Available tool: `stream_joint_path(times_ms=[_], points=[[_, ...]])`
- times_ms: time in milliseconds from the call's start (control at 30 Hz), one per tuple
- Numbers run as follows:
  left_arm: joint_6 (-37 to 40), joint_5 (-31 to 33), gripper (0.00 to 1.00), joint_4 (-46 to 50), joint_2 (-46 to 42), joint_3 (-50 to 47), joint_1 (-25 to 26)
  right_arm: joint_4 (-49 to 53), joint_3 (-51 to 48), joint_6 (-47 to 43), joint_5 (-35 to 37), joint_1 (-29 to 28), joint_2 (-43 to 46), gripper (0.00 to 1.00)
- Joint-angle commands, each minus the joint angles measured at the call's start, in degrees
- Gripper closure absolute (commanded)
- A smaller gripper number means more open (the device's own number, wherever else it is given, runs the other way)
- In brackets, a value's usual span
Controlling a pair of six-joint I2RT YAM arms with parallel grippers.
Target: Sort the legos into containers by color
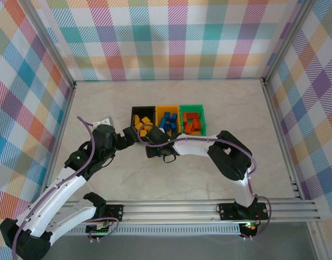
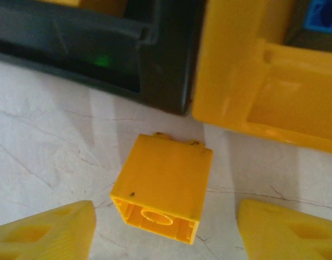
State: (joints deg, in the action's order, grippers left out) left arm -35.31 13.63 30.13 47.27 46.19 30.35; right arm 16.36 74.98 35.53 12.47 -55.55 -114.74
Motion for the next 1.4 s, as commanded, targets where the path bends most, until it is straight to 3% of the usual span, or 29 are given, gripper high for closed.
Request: stream_joint_path(times_ms=[0, 167, 600, 800, 1200, 1300, 1367], points=[[-1.6, 2.57, 0.0, 2.7, -0.75, -0.06, 0.33, 2.91, 2.09, 0.86, 3.38, -0.3, -3.0, 0.4], [-1.73, 4.84, 0.0, 3.81, -2.81, -0.54, 0.3, 0.37, 0.41, 0.14, 3.64, -0.32, -2.38, 0.56], [0.84, 5.85, 0.0, 4.06, -3.96, 2.96, 0.33, -8.1, -11.17, -2.99, 2.9, -0.31, 12.94, 0.65], [2.19, 6.76, 0.0, 4.03, -7.99, 3.19, 0.39, -4.46, -2.16, -10.59, -1.91, -0.17, 13.88, 0.6], [3.61, 6.49, 0.0, 7.22, -9.96, 4.3, 0.33, -1.25, 24.23, -12.46, -4.88, 4.47, -5.45, 0.55], [3.59, 6.59, 0.0, 7.22, -10.51, 4.16, 0.33, -1.04, 28.29, -12.33, -4.56, 5.42, -8.32, 0.47], [4.22, 6.24, 0.0, 7.05, -10.5, 4.18, 0.33, -1.15, 29.85, -12.2, -4.48, 5.88, -8.62, 0.32]])
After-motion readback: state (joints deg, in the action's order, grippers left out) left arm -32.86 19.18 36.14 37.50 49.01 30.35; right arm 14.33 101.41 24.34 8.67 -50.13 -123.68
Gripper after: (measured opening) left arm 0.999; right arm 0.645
